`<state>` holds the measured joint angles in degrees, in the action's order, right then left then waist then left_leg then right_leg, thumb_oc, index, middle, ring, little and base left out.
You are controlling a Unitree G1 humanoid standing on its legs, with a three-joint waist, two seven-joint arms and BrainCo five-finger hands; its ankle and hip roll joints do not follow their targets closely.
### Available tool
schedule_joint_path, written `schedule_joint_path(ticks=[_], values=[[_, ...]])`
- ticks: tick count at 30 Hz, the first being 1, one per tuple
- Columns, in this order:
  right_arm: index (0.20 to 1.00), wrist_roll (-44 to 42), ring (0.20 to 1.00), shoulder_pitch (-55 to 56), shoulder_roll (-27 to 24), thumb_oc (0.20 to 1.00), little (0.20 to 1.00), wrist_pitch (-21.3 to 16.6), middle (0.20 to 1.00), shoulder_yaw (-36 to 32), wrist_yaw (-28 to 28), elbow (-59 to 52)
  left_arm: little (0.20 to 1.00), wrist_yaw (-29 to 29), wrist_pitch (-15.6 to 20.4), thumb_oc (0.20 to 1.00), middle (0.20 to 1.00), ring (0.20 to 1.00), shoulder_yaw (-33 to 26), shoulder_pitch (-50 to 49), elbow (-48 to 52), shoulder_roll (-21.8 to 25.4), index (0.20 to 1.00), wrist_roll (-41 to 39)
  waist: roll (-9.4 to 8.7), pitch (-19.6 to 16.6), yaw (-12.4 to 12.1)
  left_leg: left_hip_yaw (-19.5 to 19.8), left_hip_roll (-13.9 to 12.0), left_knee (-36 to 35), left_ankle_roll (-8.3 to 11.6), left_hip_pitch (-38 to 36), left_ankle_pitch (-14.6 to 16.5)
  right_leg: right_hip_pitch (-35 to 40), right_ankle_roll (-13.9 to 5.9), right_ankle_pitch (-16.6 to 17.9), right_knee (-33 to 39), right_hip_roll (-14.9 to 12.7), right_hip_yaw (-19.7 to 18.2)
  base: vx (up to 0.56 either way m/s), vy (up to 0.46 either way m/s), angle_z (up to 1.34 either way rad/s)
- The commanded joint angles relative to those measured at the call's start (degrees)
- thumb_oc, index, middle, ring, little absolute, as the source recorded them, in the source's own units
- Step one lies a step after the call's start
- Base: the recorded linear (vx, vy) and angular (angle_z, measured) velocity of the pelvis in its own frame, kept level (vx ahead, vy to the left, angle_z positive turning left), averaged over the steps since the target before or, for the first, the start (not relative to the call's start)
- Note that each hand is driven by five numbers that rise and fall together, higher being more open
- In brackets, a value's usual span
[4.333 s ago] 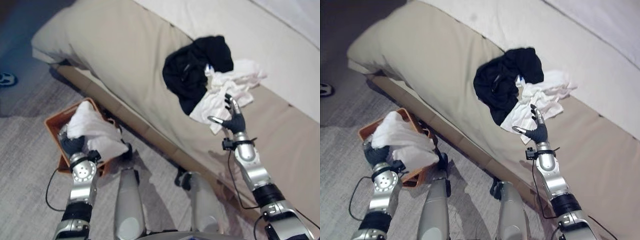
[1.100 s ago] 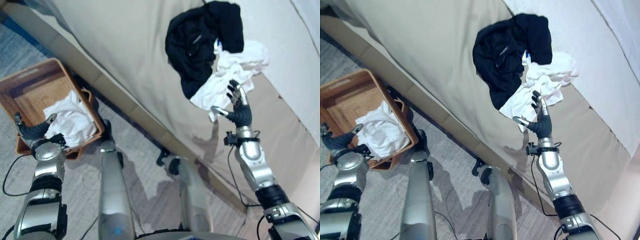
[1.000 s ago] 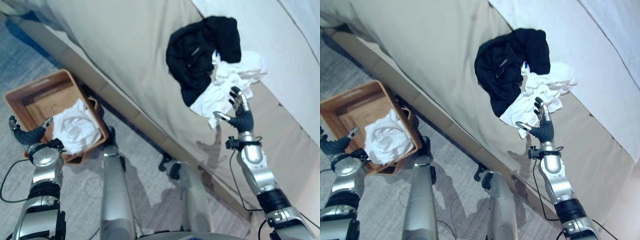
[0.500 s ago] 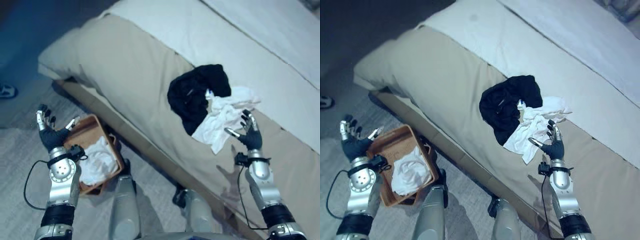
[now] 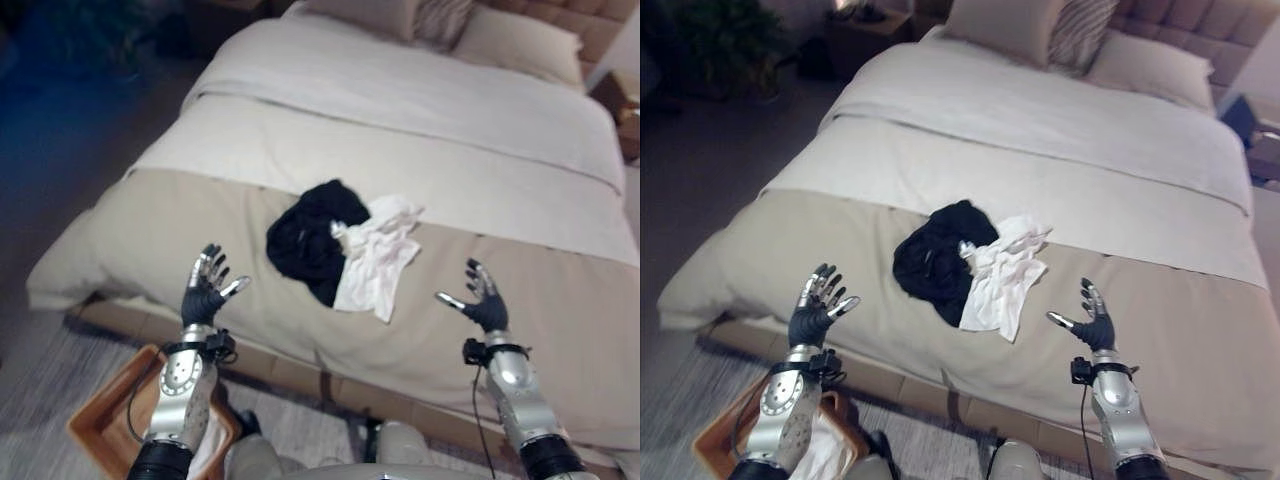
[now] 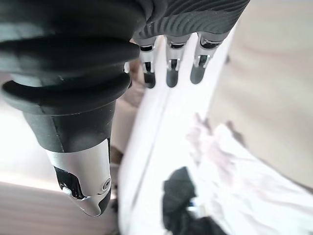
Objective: Pick up clothes into the bucket
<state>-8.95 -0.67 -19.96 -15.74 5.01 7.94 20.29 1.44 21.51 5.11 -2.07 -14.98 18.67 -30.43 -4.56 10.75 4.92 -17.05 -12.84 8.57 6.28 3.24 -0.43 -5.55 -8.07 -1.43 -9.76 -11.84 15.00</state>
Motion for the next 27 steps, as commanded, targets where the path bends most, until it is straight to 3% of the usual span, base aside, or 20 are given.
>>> schedule_joint_path(ticks=[1,2,4,5,9,10,17,22,24,25,27], values=[[1.000,1.0,1.000,-4.6,-1.4,1.000,1.000,-1.3,1.000,1.1,-1.0,-5.1,1.000,-1.6,1.3,1.000,1.000,1.000,0.2,0.5,1.6,0.7,1.000,-1.5,-0.24,0.1,-1.5,8.8,-2.7,13.5,-0.22,2.1,-2.1,1.6,-0.63,3.3,1.6,0.4,-1.1,0.05,-0.081,-0.92],[1.000,0.8,1.000,-5.1,-1.6,1.000,1.000,-1.1,1.000,2.0,-1.3,-5.2,1.000,-1.5,1.3,1.000,1.000,1.000,0.5,0.7,1.3,0.2,1.000,-2.1,-0.29,0.1,-2.1,11.5,-1.5,14.0,0.45,2.2,-4.1,2.2,-0.31,3.5,2.3,0.8,-1.9,0.05,-0.032,-0.86],[1.000,0.7,1.000,-6.6,-1.7,1.000,1.000,-0.2,1.000,3.1,-1.4,-3.7,1.000,-1.3,0.7,1.000,1.000,1.000,1.1,1.2,0.6,-0.6,1.000,-2.4,-0.38,-0.8,-3.1,15.8,0.8,9.4,0.59,2.7,-4.3,3.2,-0.83,3.6,3.6,0.3,-2.3,0.13,0.031,-0.71],[1.000,0.2,1.000,-8.0,-1.9,1.000,1.000,0.2,1.000,3.8,-1.3,-2.5,1.000,-1.2,0.6,1.000,1.000,1.000,1.6,0.7,0.3,-1.0,1.000,-2.3,-0.02,-1.8,-4.1,19.0,3.0,2.5,0.47,3.8,-2.5,4.3,-1.70,3.4,4.6,0.2,-3.2,0.16,0.063,-0.29],[1.000,0.2,1.000,-9.4,-2.2,1.000,1.000,0.2,1.000,4.4,-1.4,-1.4,1.000,-1.0,0.8,1.000,1.000,1.000,1.7,0.1,-0.1,-1.6,1.000,-1.4,1.21,-2.3,-4.9,22.4,5.4,-1.0,0.91,4.9,-3.5,5.1,-2.44,3.2,4.6,0.1,-4.8,0.12,0.103,-0.28],[1.000,1.0,1.000,-9.4,-1.9,1.000,1.000,0.8,1.000,4.4,-2.3,-1.3,1.000,-2.0,0.6,1.000,1.000,1.000,1.1,-0.8,-0.1,-1.5,1.000,-1.2,1.96,-2.9,-4.5,20.2,5.5,-2.4,0.20,3.1,-2.5,6.1,-3.16,3.2,4.8,-0.8,-4.5,0.10,0.116,-0.69],[1.000,2.4,1.000,-9.8,-1.3,1.000,1.000,1.7,1.000,3.0,-2.3,-0.5,1.000,-3.3,0.2,1.000,1.000,1.000,-1.3,-4.7,2.5,-0.3,1.000,-2.2,1.85,-3.2,-5.3,15.0,8.6,-4.1,-2.51,1.2,-0.8,5.1,-5.78,5.9,5.6,-5.7,-5.3,0.06,0.153,-0.45],[1.000,5.0,1.000,-11.8,-1.4,1.000,1.000,2.2,1.000,3.5,-1.4,0.0,1.000,-2.8,0.5,1.000,1.000,1.000,-2.3,-5.0,3.1,-0.3,1.000,-2.9,1.35,-1.4,-5.8,13.5,9.4,-2.8,-3.22,2.4,0.3,3.7,-6.56,7.5,6.0,-7.5,-4.8,-0.03,0.063,-0.19],[1.000,9.7,1.000,-18.1,-2.0,1.000,1.000,3.1,1.000,5.3,2.3,2.9,1.000,-1.4,1.4,1.000,1.000,1.000,-1.7,-3.1,3.9,0.1,1.000,-4.1,1.29,3.2,-6.3,12.9,9.2,1.0,-3.64,6.8,1.1,-1.0,-6.61,8.6,4.5,-8.7,-4.5,-0.26,0.027,-0.07],[1.000,9.7,1.000,-18.2,-2.0,1.000,1.000,3.1,1.000,5.4,2.4,3.0,1.000,-1.4,1.4,1.000,1.000,1.000,-1.8,-3.0,3.8,0.1,1.000,-4.1,1.30,3.2,-6.3,12.8,9.2,1.2,-3.64,7.0,1.2,-1.1,-6.60,8.6,4.4,-8.7,-4.6,-0.27,0.013,-0.16],[1.000,13.3,1.000,-22.7,-2.4,1.000,1.000,4.2,1.000,6.7,5.3,4.5,1.000,-0.3,2.2,1.000,1.000,1.000,-0.9,-1.0,4.8,0.7,1.000,-4.8,1.58,6.7,-6.7,12.8,8.6,4.6,-3.81,10.6,1.8,-4.6,-6.39,8.9,2.1,-9.5,-4.3,-0.29,0.025,-0.12]])
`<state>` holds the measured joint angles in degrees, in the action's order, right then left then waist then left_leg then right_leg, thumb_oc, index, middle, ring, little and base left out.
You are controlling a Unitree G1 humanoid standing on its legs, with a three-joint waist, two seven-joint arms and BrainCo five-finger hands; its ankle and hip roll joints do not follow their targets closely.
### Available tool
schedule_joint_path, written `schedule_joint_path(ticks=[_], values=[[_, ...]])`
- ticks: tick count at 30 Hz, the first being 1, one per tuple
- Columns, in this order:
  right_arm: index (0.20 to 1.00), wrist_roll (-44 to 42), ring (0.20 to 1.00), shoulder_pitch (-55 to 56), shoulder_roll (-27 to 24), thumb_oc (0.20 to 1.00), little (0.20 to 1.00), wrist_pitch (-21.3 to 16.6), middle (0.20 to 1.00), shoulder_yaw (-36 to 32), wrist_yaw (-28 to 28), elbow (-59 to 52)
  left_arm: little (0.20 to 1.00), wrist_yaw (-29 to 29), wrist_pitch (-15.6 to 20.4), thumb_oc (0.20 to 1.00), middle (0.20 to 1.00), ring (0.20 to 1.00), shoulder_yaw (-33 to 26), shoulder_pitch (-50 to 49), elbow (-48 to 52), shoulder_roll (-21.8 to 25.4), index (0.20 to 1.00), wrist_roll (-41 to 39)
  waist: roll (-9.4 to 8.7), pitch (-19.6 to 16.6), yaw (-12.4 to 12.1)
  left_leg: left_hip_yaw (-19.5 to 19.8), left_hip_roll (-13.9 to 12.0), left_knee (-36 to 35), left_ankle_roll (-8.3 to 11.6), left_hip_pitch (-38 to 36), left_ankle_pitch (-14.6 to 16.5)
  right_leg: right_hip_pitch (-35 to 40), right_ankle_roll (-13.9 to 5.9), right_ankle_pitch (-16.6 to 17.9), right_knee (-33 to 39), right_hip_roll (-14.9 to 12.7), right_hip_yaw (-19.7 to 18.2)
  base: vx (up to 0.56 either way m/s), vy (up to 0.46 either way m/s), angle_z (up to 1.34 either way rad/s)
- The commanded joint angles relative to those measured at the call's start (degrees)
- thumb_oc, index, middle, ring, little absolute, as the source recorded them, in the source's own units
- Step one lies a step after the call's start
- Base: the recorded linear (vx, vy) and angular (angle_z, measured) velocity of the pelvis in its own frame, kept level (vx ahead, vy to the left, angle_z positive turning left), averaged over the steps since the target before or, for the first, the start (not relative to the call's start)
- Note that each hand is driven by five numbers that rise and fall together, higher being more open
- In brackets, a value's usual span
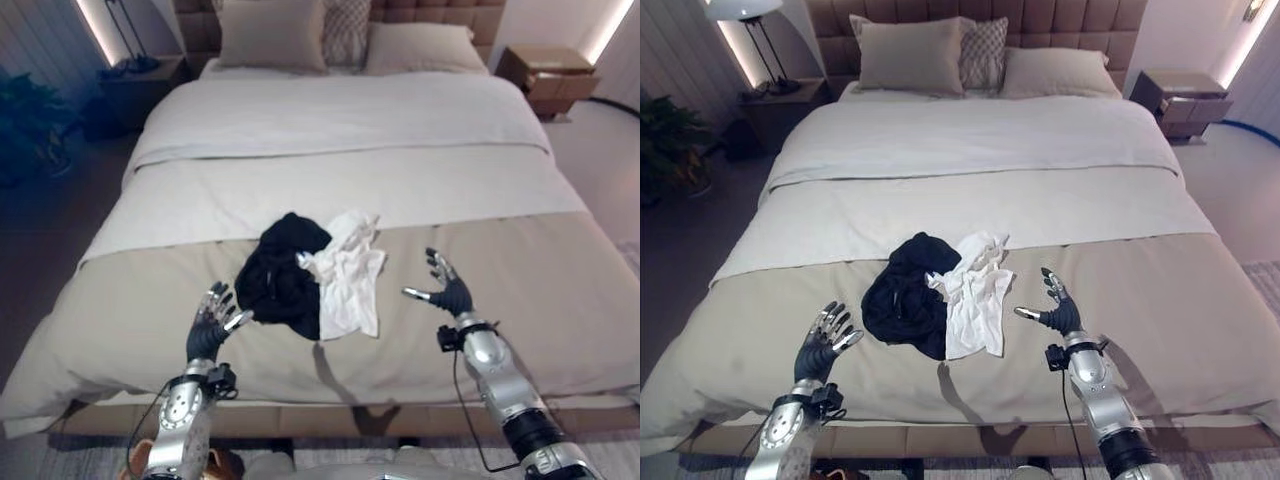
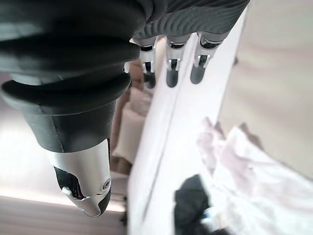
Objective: Pick up clothes into the bucket
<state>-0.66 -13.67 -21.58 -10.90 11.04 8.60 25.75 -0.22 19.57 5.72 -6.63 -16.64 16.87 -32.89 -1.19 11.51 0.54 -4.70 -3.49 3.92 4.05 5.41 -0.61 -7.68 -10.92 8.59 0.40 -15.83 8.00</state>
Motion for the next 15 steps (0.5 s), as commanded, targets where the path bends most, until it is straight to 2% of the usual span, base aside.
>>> schedule_joint_path(ticks=[1,2,3,4,7,15], values=[[1.000,8.1,1.000,-14.7,-1.2,1.000,1.000,0.3,1.000,2.2,7.7,2.1,1.000,2.3,5.0,1.000,1.000,1.000,-0.4,5.2,6.8,3.1,1.000,-2.8,-1.22,9.0,-2.7,0.3,-1.0,11.8,-1.78,11.7,2.2,-6.5,-3.32,-0.5,-10.7,-6.2,2.7,-0.27,0.033,-0.03],[1.000,8.1,1.000,-14.9,-1.2,1.000,1.000,0.2,1.000,2.2,7.8,2.2,1.000,2.3,5.0,1.000,1.000,1.000,-0.5,5.3,6.8,3.1,1.000,-2.8,-1.21,9.0,-2.7,0.3,-1.0,12.1,-1.78,11.9,2.3,-6.8,-3.31,-0.6,-10.9,-6.2,2.6,-0.30,0.034,-0.20],[1.000,11.8,1.000,-19.8,-2.3,1.000,1.000,1.6,1.000,3.3,10.7,5.7,1.000,3.4,5.3,1.000,1.000,1.000,0.9,6.7,7.2,3.6,1.000,-2.7,-0.81,11.1,-3.1,0.2,-1.1,14.1,-1.74,15.0,2.3,-9.6,-3.10,-0.6,-12.7,-6.6,3.2,-0.12,0.011,-0.21],[1.000,11.8,1.000,-20.0,-2.3,1.000,1.000,1.5,1.000,3.3,10.8,5.8,1.000,3.5,5.3,1.000,1.000,1.000,0.9,6.8,7.2,3.6,1.000,-2.7,-0.79,11.1,-3.0,0.2,-1.1,14.3,-1.75,15.2,2.3,-9.8,-3.10,-0.6,-12.9,-6.6,3.1,-0.21,-0.008,-0.27],[1.000,16.4,1.000,-28.2,-5.7,1.000,1.000,3.3,1.000,4.7,14.8,10.1,1.000,4.8,5.8,1.000,1.000,1.000,2.9,8.7,8.4,4.5,1.000,-2.1,-0.26,14.6,-3.3,1.3,-1.3,18.4,-1.20,21.8,2.3,-15.2,-2.41,-1.6,-16.7,-7.0,3.6,-0.14,-0.017,-0.10],[1.000,18.4,1.000,-37.9,-11.1,1.000,1.000,4.7,1.000,7.2,18.2,16.2,1.000,6.0,6.0,1.000,1.000,1.000,4.5,9.3,11.0,5.4,1.000,-2.2,0.98,16.4,-3.9,2.9,-1.6,24.6,-0.77,32.5,2.7,-25.1,-1.05,-4.3,-23.9,-6.8,2.3,-0.09,-0.020,0.12]])
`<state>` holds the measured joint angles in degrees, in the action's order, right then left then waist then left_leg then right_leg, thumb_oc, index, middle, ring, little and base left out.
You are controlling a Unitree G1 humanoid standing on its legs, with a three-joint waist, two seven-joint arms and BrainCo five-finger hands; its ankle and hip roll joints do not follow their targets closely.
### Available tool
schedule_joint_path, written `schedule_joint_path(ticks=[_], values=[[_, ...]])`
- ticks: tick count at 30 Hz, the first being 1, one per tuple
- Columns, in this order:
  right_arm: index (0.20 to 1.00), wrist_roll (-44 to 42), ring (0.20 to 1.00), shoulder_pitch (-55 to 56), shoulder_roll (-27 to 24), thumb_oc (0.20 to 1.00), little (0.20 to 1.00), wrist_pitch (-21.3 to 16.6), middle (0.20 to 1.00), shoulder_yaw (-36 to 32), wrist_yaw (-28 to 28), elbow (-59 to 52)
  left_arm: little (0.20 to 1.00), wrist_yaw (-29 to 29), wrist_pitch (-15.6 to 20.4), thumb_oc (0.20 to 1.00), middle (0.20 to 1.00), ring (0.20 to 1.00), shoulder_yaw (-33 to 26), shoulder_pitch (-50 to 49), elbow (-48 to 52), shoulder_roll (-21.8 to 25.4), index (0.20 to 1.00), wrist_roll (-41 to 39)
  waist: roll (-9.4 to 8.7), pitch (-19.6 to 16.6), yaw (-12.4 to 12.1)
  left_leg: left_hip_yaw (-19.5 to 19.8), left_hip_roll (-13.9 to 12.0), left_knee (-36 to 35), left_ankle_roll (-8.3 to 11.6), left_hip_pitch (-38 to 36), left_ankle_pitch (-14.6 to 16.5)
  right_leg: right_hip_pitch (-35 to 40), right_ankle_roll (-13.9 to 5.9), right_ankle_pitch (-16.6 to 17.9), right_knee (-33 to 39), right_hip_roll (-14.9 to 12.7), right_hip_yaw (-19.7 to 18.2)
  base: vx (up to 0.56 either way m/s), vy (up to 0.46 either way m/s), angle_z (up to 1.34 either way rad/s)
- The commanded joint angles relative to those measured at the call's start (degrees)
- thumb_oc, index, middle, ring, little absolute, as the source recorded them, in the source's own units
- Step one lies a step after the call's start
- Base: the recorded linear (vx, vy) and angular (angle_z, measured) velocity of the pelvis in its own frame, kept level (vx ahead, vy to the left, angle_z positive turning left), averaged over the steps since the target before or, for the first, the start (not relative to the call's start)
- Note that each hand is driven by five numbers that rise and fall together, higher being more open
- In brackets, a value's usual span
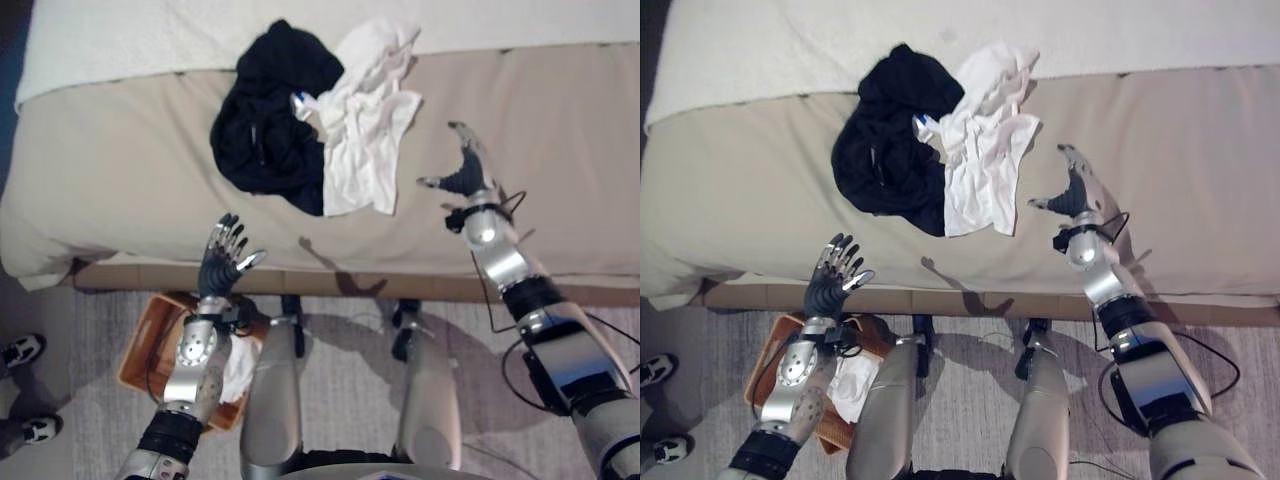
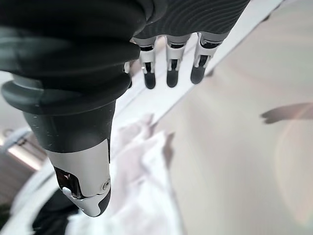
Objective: Pick up clothes into the bucket
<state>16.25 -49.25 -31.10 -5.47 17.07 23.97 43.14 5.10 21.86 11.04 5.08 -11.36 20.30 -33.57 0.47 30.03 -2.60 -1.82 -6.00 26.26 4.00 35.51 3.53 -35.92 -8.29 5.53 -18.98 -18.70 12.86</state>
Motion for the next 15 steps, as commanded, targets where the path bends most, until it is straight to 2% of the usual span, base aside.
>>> schedule_joint_path(ticks=[1,8,15], values=[[1.000,1.7,1.000,-5.0,-3.2,1.000,1.000,-0.4,1.000,2.0,3.6,-0.8,1.000,1.1,3.7,1.000,1.000,1.000,-0.9,-2.7,6.4,2.2,1.000,-1.4,-0.36,-1.8,-1.0,0.4,0.9,3.3,-0.58,5.1,-1.6,0.5,-3.40,-1.9,-6.2,-3.8,-2.9,-0.05,-0.030,0.07],[1.000,3.7,1.000,-12.9,-8.5,1.000,1.000,0.4,1.000,6.0,5.7,3.0,1.000,2.2,4.3,1.000,1.000,1.000,-0.8,-2.9,8.6,2.7,1.000,-1.5,0.36,-1.8,-2.2,1.6,1.7,3.4,-0.34,11.1,-2.6,-6.0,-2.88,-2.9,-9.0,-3.9,-3.9,-0.01,-0.025,0.12],[1.000,6.8,1.000,-19.1,-11.4,1.000,1.000,1.5,1.000,11.5,5.4,5.1,1.000,2.9,4.5,1.000,1.000,1.000,-0.2,-1.2,9.8,3.1,1.000,-1.3,-0.09,-2.2,-3.3,2.9,2.7,3.1,-0.15,15.2,-3.1,-9.8,-2.61,-3.7,-10.5,-3.9,-3.7,0.02,-0.034,0.11]])
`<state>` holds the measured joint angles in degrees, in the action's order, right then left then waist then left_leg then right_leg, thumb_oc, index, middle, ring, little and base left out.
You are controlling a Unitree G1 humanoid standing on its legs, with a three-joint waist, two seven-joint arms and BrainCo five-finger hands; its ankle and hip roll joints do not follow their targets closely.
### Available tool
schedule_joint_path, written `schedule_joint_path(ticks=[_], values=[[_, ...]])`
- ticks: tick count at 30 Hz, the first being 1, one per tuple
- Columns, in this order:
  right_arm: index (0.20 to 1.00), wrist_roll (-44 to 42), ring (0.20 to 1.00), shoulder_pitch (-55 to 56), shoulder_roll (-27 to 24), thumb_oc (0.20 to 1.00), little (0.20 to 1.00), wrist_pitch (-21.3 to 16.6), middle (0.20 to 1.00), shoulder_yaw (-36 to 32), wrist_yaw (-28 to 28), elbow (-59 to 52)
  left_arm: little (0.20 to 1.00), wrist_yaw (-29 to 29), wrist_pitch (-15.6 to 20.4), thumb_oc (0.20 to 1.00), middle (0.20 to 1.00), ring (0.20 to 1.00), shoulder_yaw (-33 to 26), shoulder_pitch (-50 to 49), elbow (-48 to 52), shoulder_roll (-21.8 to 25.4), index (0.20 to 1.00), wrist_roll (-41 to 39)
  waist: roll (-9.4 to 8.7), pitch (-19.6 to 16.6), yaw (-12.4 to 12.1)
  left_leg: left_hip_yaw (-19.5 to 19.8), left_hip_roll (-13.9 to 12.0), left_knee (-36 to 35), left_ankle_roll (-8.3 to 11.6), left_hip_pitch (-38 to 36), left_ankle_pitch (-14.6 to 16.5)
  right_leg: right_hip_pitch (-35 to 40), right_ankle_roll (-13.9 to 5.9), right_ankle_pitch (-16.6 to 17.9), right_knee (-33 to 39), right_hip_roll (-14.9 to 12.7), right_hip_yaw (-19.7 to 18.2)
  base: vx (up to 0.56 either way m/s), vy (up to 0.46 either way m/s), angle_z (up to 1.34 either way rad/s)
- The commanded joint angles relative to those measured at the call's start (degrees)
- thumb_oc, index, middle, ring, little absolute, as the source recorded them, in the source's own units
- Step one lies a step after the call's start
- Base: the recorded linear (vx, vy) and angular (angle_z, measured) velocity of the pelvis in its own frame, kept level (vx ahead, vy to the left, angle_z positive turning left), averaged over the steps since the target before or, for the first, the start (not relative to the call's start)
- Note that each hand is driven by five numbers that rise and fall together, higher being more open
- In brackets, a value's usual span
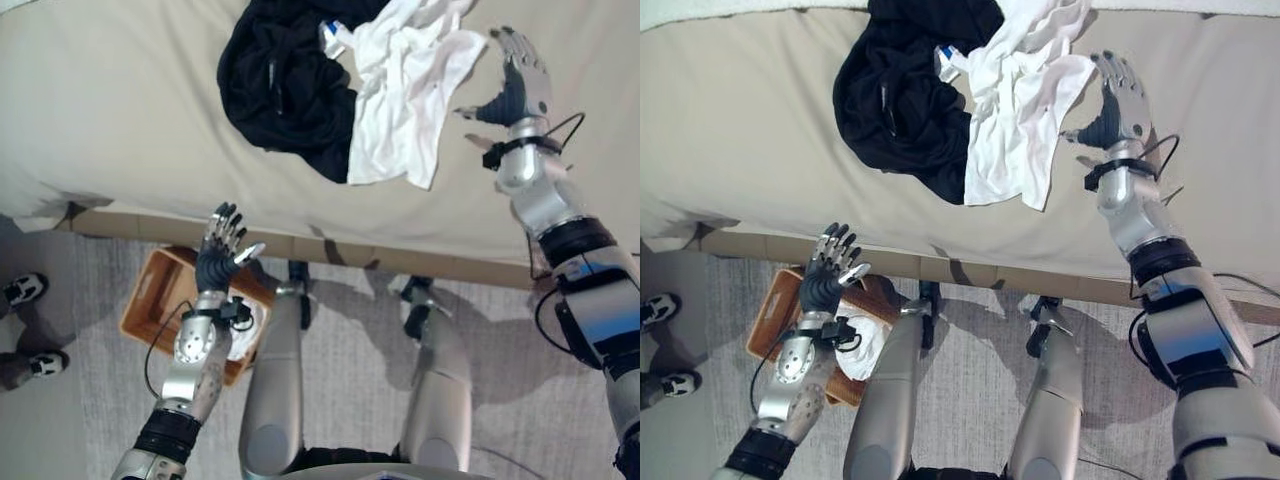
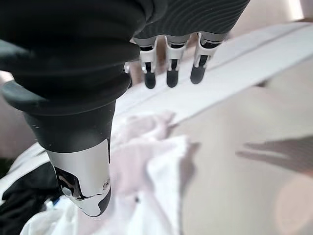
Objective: Pick up clothes into the bucket
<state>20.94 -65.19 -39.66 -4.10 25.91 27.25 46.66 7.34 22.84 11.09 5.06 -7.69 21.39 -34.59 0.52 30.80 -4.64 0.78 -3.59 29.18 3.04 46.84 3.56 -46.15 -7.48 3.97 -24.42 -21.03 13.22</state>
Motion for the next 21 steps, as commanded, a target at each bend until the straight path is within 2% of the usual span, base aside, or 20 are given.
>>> schedule_joint_path(ticks=[1,4,5,21], values=[[1.000,2.1,1.000,-3.6,-2.9,1.000,1.000,0.3,1.000,3.2,1.8,2.1,1.000,0.7,3.5,1.000,1.000,1.000,-0.2,-1.0,6.2,2.1,1.000,-0.3,-0.20,-3.0,-1.4,0.5,0.4,0.2,0.92,4.4,-3.3,0.0,-3.43,-2.3,-5.2,-1.7,-4.0,0.03,-0.048,0.07],[1.000,2.9,1.000,-5.4,-2.8,1.000,1.000,0.6,1.000,5.0,1.4,4.6,1.000,0.7,3.4,1.000,1.000,1.000,-0.2,-0.5,6.5,2.1,1.000,-0.5,-0.29,-3.0,-1.9,0.9,0.8,0.3,1.09,5.6,-3.4,-0.8,-3.26,-2.7,-5.8,-1.8,-3.7,0.05,-0.051,0.19],[1.000,2.8,1.000,-5.6,-2.7,1.000,1.000,0.7,1.000,5.3,1.4,5.2,1.000,0.8,3.4,1.000,1.000,1.000,-0.2,-0.5,6.9,2.0,1.000,-0.6,-0.30,-3.2,-2.1,1.3,0.8,0.8,1.55,5.5,-1.5,-0.7,-3.83,-4.6,-6.9,-1.7,-3.8,0.10,-0.062,0.26],[1.000,3.9,1.000,-7.1,0.2,1.000,1.000,1.6,1.000,11.0,-3.0,19.8,1.000,0.7,3.7,1.000,1.000,1.000,0.8,2.9,9.8,2.1,1.000,-1.7,2.04,-2.9,-4.7,2.9,3.3,0.7,1.60,9.3,-2.5,-4.0,-3.96,-6.2,-10.1,-3.5,-2.9,0.02,-0.005,0.08]])
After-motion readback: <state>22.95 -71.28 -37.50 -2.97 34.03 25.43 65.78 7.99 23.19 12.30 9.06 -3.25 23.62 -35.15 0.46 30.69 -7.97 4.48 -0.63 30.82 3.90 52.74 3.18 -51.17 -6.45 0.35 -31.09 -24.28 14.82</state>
